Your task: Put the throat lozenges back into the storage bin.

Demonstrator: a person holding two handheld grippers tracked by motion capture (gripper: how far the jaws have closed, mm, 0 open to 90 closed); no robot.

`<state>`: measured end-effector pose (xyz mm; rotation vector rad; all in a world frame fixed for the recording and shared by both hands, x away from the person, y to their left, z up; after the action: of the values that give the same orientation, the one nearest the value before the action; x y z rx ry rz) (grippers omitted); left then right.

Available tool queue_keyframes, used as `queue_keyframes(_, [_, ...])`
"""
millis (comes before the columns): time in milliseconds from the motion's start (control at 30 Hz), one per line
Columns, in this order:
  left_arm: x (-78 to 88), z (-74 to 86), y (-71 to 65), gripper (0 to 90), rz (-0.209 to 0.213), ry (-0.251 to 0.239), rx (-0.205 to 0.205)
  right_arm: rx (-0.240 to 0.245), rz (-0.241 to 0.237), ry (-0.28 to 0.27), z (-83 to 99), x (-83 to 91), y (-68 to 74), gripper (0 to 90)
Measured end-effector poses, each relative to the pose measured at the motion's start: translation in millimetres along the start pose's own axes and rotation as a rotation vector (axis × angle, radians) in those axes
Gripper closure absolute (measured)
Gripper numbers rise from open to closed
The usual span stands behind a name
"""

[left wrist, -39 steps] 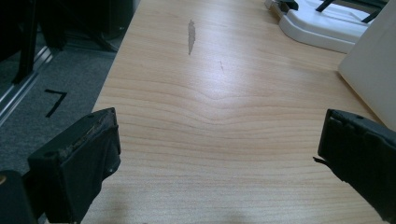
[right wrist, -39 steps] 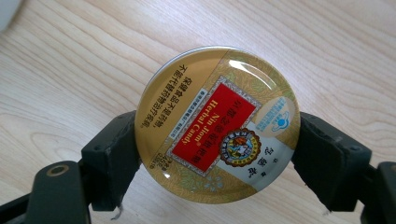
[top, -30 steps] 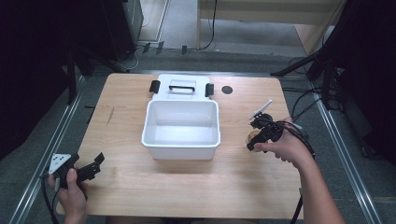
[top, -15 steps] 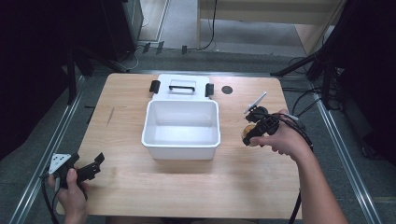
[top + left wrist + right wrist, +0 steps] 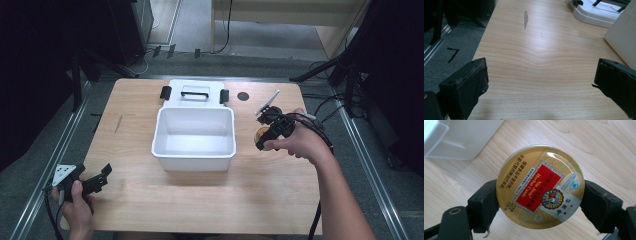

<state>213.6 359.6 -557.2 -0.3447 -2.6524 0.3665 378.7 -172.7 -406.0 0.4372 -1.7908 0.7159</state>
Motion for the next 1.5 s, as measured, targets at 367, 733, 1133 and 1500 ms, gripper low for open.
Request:
queue_keyframes(367, [0.0, -0.1, 0.2, 0.0, 0.001, 0.001, -0.002, 0.05, 0.015, -0.021, -17.9, 16.8, 5.7, 21.0])
queue_keyframes(733, [-0.3, -0.1, 0.1, 0.0, 0.0, -0.001, 0.002, 0.08, 0.017, -0.038, -35.8, 31.5, 13.8, 21.0])
queue_keyframes(1133, [-0.3, -0.2, 0.2, 0.0, 0.001, 0.001, 0.003, 0.116, 0.013, -0.054, -58.8, 43.3, 30.2, 21.0])
queue_keyframes(1500, [-0.4, -0.4, 0.4, 0.0, 0.002, 0.002, 0.003, 0.167, 0.006, -0.065, -75.7, 42.2, 47.4, 21.0])
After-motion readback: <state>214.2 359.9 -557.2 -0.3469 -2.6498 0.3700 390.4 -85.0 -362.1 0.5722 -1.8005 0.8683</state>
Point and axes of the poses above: each handheld gripper's, and its own axes: x roughly backward along the jaws, z roughly out of its underside, y roughly to its left, the point moved 1 cm from there along -x, roughly forward along the jaws, and after that the axes turned 11 degrees about z, right-handed, at the moved point
